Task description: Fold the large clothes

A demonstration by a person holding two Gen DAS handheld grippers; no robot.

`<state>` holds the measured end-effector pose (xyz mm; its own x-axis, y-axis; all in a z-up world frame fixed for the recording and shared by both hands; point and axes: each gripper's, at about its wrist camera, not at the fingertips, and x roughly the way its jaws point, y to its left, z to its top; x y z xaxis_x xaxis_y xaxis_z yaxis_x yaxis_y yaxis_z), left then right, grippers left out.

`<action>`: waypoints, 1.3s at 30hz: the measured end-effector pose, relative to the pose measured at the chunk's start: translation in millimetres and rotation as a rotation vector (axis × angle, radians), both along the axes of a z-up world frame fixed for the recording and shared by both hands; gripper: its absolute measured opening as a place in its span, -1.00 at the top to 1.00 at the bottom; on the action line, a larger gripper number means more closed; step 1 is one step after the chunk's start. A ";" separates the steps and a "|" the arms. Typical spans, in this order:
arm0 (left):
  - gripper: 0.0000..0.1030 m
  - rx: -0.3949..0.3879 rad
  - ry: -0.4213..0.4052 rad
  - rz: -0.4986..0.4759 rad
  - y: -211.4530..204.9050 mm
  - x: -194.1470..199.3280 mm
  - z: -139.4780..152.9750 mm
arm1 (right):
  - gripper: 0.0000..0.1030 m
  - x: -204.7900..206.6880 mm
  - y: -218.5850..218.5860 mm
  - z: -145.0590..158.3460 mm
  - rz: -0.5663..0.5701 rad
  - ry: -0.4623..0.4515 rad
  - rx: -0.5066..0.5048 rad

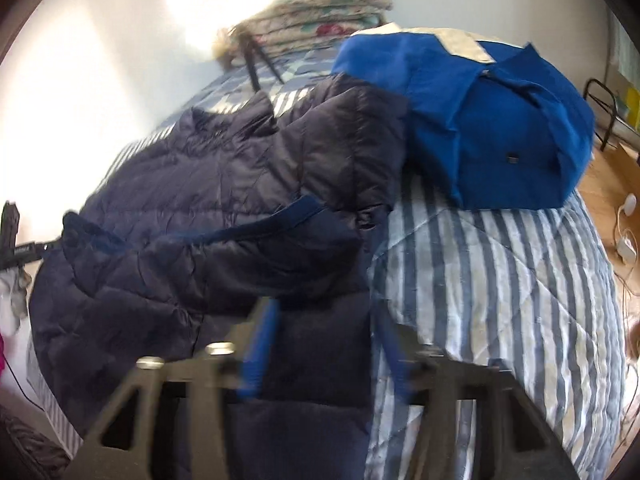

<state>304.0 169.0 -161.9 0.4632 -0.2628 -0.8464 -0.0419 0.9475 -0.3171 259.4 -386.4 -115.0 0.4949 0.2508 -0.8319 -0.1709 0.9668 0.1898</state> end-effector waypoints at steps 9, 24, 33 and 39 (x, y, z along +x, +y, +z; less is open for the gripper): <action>0.96 0.073 -0.096 0.005 -7.3 -11.9 14.7 | 0.95 -15.3 9.5 16.3 -0.008 -0.083 -0.113; 0.97 0.120 -0.292 0.063 0.4 40.6 81.3 | 0.96 33.0 28.5 94.1 -0.071 -0.332 -0.238; 0.97 0.209 -0.332 0.077 -3.7 145.4 86.2 | 0.97 142.7 43.9 86.6 -0.108 -0.367 -0.363; 0.97 0.259 -0.272 0.080 -11.7 204.0 40.9 | 0.97 191.0 55.3 47.2 -0.107 -0.330 -0.470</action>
